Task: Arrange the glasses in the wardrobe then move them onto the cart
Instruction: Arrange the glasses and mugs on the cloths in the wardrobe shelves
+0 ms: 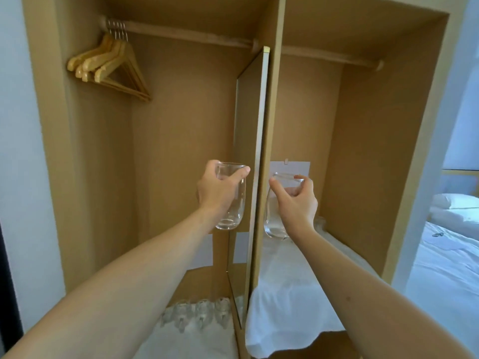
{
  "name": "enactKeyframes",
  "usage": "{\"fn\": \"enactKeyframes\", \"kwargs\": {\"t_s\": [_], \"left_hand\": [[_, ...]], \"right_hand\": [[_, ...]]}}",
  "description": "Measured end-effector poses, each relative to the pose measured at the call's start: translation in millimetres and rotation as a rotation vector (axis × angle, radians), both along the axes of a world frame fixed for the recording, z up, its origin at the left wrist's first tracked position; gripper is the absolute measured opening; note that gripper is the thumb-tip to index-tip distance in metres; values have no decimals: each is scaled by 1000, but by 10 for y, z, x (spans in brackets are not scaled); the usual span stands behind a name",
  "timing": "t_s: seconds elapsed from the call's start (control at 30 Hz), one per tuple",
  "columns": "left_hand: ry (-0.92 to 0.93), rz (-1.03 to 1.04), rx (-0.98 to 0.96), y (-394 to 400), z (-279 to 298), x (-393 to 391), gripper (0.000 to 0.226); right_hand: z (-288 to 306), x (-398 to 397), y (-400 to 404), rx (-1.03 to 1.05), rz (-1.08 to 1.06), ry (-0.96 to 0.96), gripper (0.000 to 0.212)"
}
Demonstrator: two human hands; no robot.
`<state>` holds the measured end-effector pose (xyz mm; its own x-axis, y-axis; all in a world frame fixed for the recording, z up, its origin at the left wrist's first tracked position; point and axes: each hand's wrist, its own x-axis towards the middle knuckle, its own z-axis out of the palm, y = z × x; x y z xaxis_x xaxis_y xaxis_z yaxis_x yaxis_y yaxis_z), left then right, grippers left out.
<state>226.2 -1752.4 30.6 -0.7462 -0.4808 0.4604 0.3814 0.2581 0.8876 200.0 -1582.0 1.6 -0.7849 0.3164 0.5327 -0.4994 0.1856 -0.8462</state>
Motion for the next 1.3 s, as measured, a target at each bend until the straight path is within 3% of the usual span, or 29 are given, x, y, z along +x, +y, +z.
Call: {"fn": "enactKeyframes", "kwargs": {"t_s": [0.4, 0.57, 0.73, 0.9, 1.3], "left_hand": [[-41, -162, -39, 1211, -123, -1, 72], [-39, -212, -49, 1539, -185, -223, 65], [-63, -207, -51, 1798, -304, -603, 61], [-101, -178, -31, 2030, -414, -1124, 66], [-175, -194, 37, 2457, -799, -2391, 76]], "right_hand": [[-77, 237, 1191, 27, -169, -13, 69], [-160, 74, 1499, 41, -216, -21, 60], [-278, -251, 1736, 49, -253, -36, 53], [-380, -682, 1994, 63, -269, -46, 63], [-727, -1884, 2518, 97, -302, -162, 64]]}}
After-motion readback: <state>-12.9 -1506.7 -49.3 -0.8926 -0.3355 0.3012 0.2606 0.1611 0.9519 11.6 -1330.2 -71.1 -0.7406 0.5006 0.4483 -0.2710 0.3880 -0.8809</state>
